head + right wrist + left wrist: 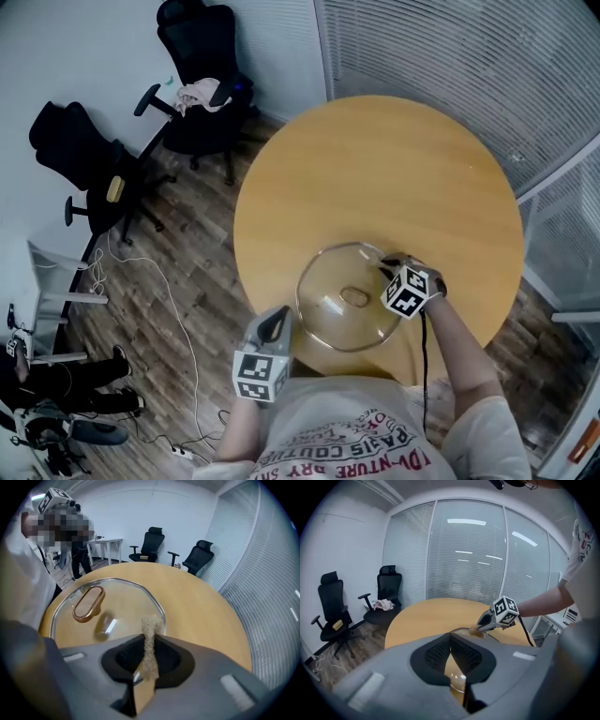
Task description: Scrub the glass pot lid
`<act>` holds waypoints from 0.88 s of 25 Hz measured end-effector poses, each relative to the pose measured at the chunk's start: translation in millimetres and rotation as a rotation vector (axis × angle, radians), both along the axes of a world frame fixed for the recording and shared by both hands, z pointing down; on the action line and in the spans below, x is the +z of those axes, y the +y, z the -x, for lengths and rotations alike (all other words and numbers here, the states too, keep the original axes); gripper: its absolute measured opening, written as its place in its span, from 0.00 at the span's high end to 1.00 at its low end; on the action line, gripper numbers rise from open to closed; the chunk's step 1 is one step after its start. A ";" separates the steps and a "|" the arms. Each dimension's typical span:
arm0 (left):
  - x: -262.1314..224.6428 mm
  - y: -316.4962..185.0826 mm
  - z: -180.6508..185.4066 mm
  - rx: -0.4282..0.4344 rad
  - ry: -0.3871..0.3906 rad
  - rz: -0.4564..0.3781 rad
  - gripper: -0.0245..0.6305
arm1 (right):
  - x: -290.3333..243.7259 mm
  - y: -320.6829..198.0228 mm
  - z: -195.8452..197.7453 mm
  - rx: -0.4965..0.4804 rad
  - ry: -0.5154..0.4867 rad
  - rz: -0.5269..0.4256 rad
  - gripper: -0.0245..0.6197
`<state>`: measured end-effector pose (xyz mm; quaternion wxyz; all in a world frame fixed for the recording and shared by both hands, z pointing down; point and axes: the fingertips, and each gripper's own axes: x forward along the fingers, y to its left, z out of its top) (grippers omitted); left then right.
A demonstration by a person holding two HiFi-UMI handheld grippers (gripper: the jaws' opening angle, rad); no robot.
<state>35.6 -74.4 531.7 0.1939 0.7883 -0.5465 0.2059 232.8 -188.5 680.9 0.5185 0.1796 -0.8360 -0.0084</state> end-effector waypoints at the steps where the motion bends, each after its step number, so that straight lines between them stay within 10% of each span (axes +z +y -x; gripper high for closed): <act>1: 0.5 2.2 1.6 -0.013 -0.006 0.002 0.95 | 1.1 -2.7 2.8 -0.027 0.006 -0.008 0.87; 22: -6.5 5.6 -8.0 0.074 0.017 -0.041 0.95 | 10.2 35.7 -7.6 -0.061 0.051 -0.005 0.87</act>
